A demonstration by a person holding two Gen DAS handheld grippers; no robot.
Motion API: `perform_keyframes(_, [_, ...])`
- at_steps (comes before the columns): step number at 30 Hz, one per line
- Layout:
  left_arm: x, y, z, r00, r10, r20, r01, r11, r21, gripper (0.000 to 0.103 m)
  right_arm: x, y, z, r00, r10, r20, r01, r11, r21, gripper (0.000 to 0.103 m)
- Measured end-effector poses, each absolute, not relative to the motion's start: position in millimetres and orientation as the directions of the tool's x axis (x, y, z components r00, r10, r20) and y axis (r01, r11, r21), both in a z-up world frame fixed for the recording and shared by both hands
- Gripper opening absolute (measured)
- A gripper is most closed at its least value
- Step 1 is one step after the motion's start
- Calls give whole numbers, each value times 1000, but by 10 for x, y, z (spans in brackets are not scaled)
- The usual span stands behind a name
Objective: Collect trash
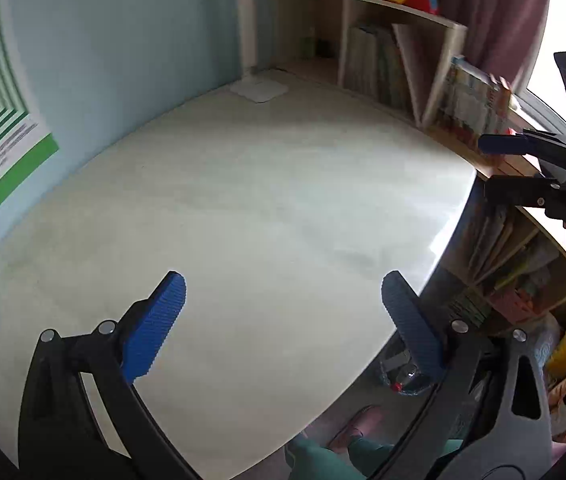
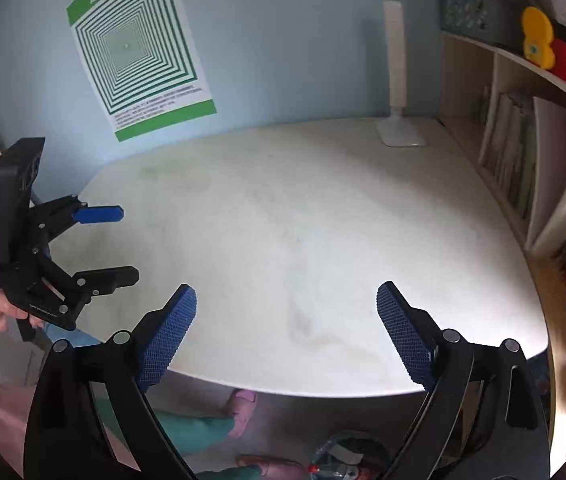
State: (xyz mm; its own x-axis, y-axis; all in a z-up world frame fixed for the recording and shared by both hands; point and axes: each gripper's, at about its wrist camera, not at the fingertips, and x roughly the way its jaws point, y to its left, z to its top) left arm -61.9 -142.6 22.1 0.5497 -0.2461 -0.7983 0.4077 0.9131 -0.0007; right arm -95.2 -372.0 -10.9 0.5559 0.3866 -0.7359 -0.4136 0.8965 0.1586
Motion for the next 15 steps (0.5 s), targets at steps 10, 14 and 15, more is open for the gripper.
perform_keyframes(10, [-295,-12,174,562,-135,-816,160,986,-52,96,-51,-2642,-252,533,465,-706,-462,860,217,91])
perform_keyframes(14, [-122,351,154,563,-97,-821,83,995,-60,96,238,-2224,-340,523,474,-708,-468,854,227,91])
perform_keyframes(15, [-91,455,148,559,-89,-825,63,996,-65,96,278,-2145,-363,516,477,-711,-471,852,229,91])
